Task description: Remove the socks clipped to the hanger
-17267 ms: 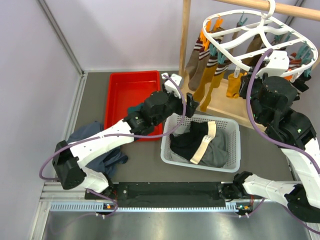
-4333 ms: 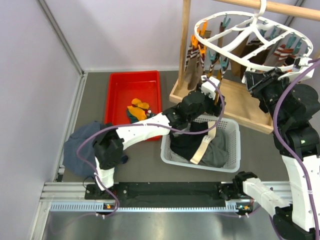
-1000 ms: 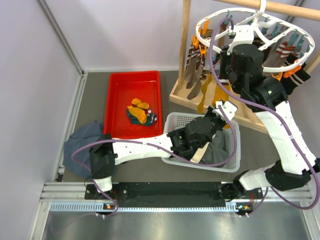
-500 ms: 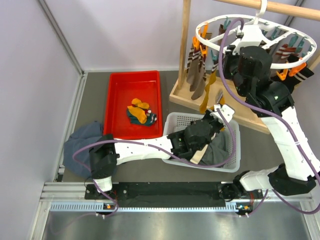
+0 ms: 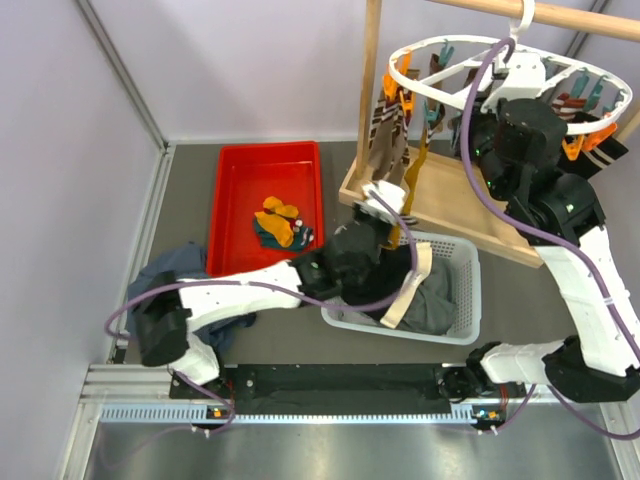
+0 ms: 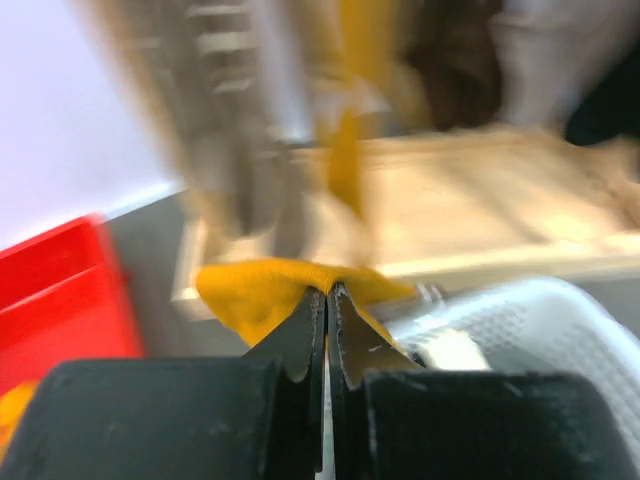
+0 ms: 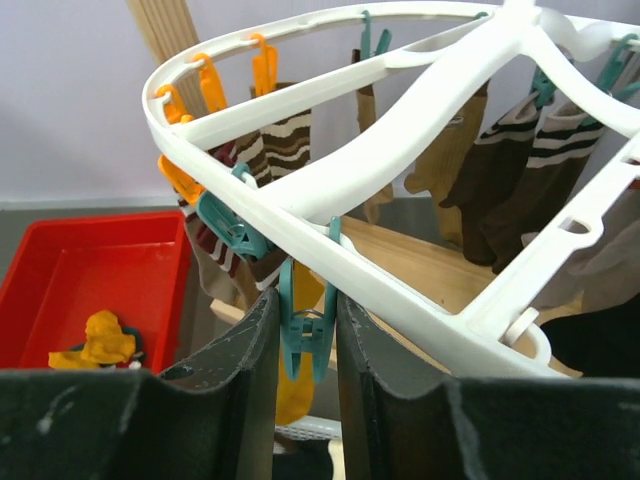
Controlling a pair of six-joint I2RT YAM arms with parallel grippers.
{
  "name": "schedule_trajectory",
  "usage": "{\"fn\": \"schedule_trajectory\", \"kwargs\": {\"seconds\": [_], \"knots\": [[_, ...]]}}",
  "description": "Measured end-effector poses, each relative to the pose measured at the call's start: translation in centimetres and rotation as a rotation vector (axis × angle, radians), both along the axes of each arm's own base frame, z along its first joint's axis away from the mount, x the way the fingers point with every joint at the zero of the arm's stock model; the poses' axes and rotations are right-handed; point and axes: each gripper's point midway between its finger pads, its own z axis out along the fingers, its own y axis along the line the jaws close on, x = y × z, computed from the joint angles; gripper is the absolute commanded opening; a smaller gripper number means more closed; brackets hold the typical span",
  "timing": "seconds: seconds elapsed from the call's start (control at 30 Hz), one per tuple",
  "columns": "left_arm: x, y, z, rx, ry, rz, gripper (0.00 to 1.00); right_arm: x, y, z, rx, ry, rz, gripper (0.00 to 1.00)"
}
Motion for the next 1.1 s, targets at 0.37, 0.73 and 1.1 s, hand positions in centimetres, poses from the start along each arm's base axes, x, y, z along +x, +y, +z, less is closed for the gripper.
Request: {"fn": "schedule_trajectory", "kwargs": {"seconds": [0.37,0.73,1.1], "knots": [[7.6,20.5,1.3,-0.211,0.184,0.433,0.00,-1.0,-2.3,-0.9,0.017,-0.010,-0.031,0.00],[10.2,25.1,-17.0,-0.073,0.631,0.577,0.37,-1.0,-5.0,-2.5,0.004,-0.006,-0.090,0.00],[10.5,20.6,-5.4,-0.204,0.545,0.343,0.93,-1.7,-5.8,-2.4,0.026,-0.030,-0.084,0.00]]}}
